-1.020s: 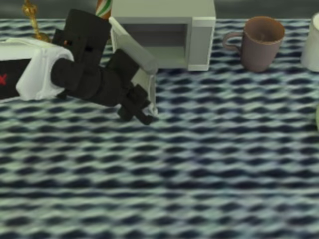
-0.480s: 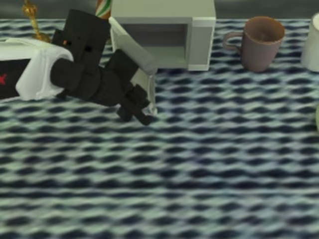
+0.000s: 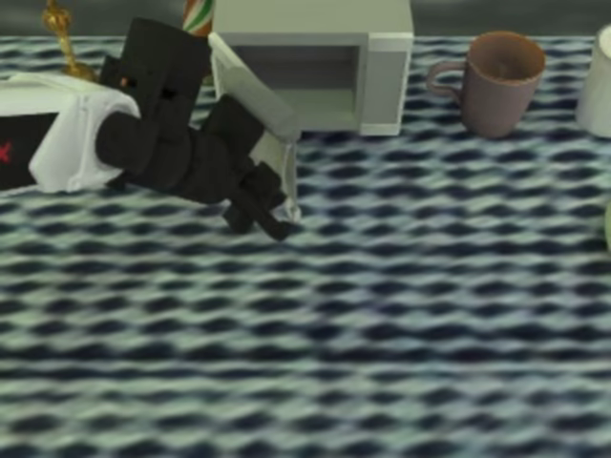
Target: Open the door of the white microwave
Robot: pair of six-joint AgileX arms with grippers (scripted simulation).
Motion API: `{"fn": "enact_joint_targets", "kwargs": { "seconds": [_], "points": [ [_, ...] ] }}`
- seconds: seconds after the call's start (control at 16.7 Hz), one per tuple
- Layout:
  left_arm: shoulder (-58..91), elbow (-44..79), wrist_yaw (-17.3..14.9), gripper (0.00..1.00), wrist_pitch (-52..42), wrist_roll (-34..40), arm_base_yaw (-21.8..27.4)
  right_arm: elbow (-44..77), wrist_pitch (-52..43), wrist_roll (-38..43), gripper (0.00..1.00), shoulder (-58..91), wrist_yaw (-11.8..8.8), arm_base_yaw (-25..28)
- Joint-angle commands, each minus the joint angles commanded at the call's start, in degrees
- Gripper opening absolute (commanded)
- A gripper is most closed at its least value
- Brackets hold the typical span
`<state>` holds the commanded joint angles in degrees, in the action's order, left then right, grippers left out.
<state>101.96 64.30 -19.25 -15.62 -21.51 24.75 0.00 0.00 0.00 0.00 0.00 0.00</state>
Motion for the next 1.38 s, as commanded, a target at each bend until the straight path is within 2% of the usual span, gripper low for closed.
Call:
{"fn": "enact_joint_targets", "kwargs": {
  "seconds": [0.42, 0.9, 1.38],
  "points": [
    [0.0, 0.0, 0.0, 0.0, 0.0, 0.0, 0.0, 0.0, 0.0, 0.0, 1.0, 0.0, 0.0, 0.0],
    [-0.3, -0.13, -2.61, 0.0, -1.51, -3.8, -1.6, 0.0, 0.0, 0.0, 1.0, 0.0, 0.0, 0.0],
    [-0.29, -0.13, -2.63, 0.0, -1.52, -3.83, -1.61, 0.0, 0.0, 0.0, 1.0, 0.0, 0.0, 0.0]
  ]
}}
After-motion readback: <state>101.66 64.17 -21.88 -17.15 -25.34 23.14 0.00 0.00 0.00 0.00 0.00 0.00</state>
